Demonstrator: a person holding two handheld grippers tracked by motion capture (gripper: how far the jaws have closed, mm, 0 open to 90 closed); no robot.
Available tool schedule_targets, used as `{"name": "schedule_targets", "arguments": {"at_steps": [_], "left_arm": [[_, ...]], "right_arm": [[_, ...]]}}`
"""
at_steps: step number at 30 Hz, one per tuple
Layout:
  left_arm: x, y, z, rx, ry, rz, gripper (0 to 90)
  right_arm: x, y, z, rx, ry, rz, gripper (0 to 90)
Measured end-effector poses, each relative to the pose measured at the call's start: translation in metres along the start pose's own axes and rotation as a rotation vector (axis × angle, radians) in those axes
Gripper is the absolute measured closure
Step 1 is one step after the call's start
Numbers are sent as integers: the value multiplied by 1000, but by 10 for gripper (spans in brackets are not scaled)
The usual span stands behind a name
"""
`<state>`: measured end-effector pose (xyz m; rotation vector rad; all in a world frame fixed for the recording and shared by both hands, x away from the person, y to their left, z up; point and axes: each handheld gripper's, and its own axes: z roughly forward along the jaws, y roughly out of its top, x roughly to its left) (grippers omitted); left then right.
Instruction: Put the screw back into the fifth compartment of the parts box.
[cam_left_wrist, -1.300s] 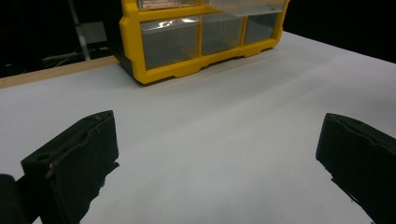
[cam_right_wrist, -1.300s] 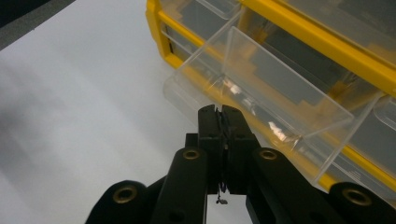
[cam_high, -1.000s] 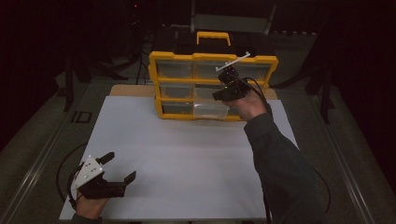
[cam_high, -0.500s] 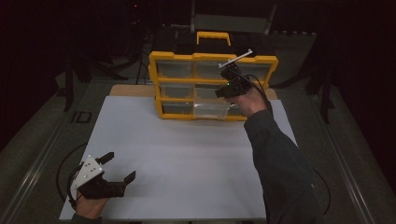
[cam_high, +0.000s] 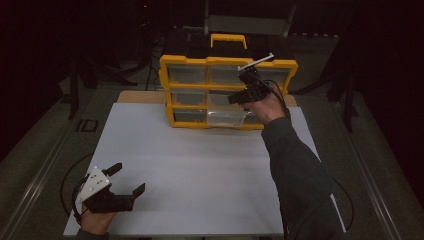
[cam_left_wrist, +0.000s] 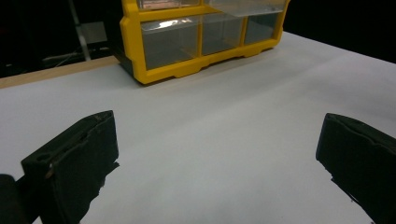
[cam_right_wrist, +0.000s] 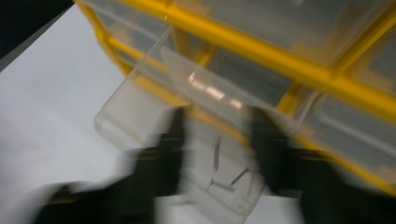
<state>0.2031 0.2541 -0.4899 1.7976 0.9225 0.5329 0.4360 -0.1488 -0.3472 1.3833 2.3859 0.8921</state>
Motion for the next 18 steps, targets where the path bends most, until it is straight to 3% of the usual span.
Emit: {"name": "schedule_targets", "arguments": {"at_steps": [3,18], "left_arm": [[0,0,0,1,0,-3,0],[0,0,1,1,0,-1,0]], "right_arm": [[-1,-1,0,3,-17,13,201],[-8,-10,-3,48,-13,-23,166]]}}
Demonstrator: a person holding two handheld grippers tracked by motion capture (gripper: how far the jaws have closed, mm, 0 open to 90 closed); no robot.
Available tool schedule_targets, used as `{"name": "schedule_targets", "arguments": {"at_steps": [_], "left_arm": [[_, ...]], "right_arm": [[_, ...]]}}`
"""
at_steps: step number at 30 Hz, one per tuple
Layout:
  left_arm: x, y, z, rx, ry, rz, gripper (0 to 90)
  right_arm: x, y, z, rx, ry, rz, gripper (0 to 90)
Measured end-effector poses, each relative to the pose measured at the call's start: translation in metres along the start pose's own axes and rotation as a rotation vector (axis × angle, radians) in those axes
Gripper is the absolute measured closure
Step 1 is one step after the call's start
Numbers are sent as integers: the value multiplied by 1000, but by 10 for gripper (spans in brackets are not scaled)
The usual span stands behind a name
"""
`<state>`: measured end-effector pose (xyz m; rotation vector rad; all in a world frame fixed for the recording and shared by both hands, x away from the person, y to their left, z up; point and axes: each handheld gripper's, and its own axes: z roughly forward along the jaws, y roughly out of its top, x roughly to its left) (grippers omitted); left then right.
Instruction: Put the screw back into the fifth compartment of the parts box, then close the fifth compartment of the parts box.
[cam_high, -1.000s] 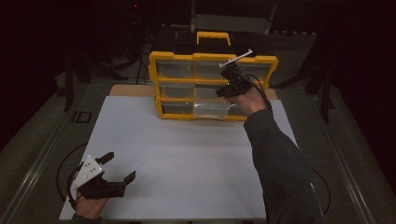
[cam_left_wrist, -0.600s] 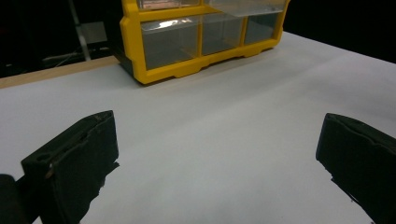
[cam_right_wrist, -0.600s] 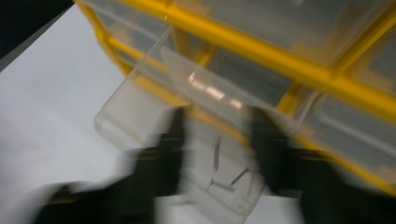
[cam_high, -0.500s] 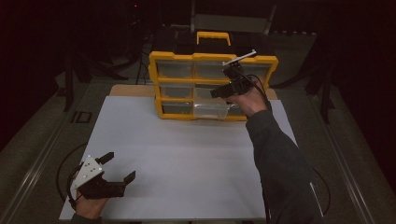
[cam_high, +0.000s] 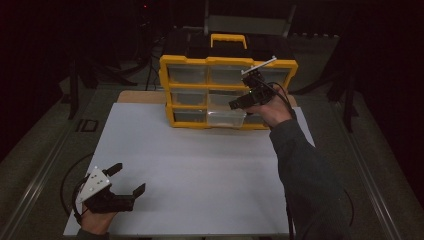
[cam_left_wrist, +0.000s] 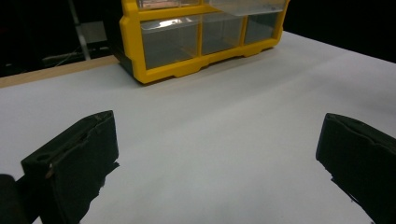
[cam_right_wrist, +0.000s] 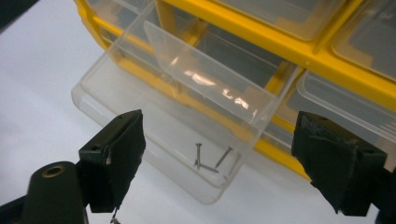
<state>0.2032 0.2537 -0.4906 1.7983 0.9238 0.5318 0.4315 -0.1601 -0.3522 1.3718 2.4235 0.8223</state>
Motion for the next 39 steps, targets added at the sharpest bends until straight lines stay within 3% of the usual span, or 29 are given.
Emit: {"name": "schedule_targets", "arguments": {"at_steps": [6,14,39], "left_arm": [[0,0,0,1,-1,1,0],[0,0,1,3,-1,-1,0],[-1,0,-1,0,4,-3,0]], "right_arm": [[0,-6,-1,19,0,-36,167],[-2,-12,-3,24,2,-46,168],[12,-32,-14,28,25,-130,176]]}}
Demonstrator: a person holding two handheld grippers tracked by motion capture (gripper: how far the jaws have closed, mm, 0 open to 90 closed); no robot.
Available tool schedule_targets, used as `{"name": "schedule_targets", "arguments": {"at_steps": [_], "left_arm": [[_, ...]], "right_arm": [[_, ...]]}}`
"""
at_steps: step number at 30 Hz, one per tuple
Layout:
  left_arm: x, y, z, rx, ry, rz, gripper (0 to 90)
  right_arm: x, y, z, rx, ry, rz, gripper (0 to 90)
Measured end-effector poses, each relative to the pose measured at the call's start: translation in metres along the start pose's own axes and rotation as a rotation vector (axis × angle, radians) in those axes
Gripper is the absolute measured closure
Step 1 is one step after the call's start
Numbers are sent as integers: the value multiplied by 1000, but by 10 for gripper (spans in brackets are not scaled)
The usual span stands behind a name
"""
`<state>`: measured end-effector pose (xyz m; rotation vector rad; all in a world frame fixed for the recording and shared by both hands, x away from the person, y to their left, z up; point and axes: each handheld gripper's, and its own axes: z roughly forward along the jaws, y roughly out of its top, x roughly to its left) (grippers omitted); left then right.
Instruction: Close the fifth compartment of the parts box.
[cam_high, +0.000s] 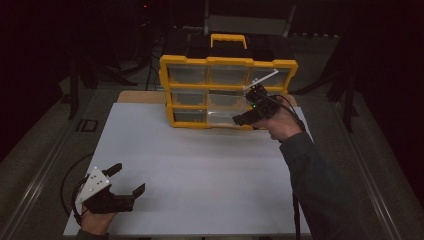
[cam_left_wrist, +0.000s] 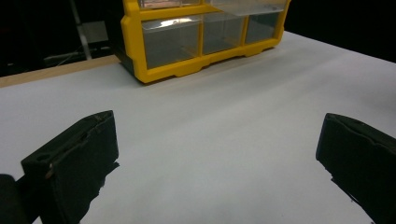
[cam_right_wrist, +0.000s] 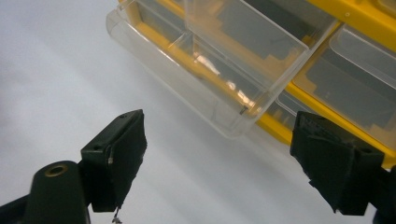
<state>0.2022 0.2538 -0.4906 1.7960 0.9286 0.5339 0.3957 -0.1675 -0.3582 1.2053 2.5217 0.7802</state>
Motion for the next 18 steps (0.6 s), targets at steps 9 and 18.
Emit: {"name": "schedule_targets", "arguments": {"at_steps": [9,18], "left_arm": [[0,0,0,1,-1,0,0],[-1,0,1,2,-3,3,0]], "right_arm": [[4,-7,-3,-11,18,-20,281],[13,-15,-8,-31,31,-70,529]]}}
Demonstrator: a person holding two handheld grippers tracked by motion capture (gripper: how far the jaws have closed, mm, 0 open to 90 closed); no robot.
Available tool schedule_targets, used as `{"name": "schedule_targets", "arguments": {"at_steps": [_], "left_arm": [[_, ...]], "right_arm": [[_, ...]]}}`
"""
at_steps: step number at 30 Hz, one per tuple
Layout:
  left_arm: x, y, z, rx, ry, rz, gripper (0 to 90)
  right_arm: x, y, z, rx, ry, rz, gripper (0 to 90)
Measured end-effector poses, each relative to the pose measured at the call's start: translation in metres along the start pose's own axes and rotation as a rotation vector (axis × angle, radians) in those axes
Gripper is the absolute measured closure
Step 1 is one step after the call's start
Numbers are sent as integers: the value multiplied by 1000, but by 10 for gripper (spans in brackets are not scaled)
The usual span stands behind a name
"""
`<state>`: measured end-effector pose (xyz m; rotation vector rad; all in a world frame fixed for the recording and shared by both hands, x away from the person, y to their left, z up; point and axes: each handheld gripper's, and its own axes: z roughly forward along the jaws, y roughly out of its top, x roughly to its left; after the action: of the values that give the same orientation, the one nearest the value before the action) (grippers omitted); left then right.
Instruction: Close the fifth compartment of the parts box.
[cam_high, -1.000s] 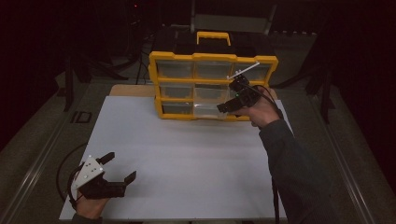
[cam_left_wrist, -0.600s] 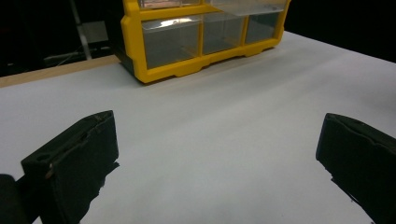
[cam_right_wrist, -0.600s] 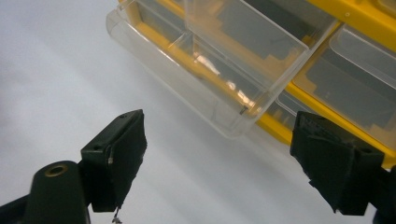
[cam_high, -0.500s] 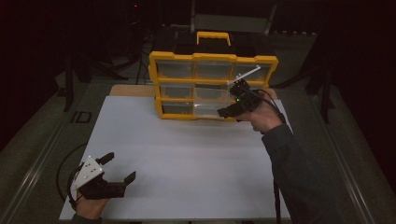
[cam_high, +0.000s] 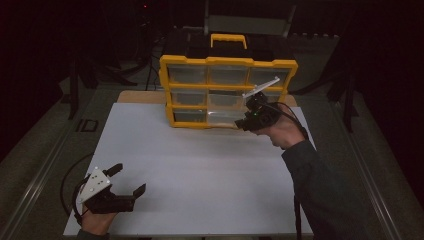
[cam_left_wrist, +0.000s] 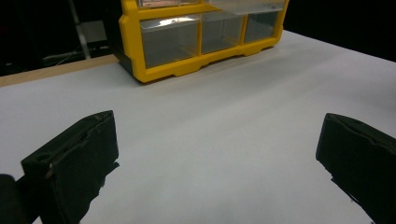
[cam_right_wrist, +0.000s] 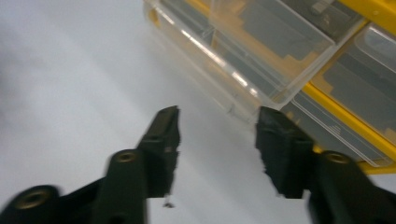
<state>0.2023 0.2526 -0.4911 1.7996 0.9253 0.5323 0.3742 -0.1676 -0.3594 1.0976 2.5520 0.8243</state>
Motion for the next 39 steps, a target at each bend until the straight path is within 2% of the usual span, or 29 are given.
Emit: {"name": "schedule_targets", "arguments": {"at_steps": [5,10,13,18,21,27,39], "left_arm": [[0,0,0,0,1,0,0],[0,0,-1,-3,0,-3,0],[0,0,-1,-5,1,-2,0],[1,0,-1,-5,2,-2,0],[0,0,-1,-5,2,-2,0],[1,1,-2,-7,2,-2,0],[0,1,-1,-4,1,-1,0]], "right_arm": [[5,-3,0,2,-12,-34,735],[7,-7,6,18,-9,-62,891],[8,-10,13,23,-20,-65,896],[8,-14,22,24,-10,-58,896],[8,-16,27,5,-34,-52,895],[6,-21,37,-23,-42,-34,895],[7,-26,57,-46,-36,-16,895]]}}
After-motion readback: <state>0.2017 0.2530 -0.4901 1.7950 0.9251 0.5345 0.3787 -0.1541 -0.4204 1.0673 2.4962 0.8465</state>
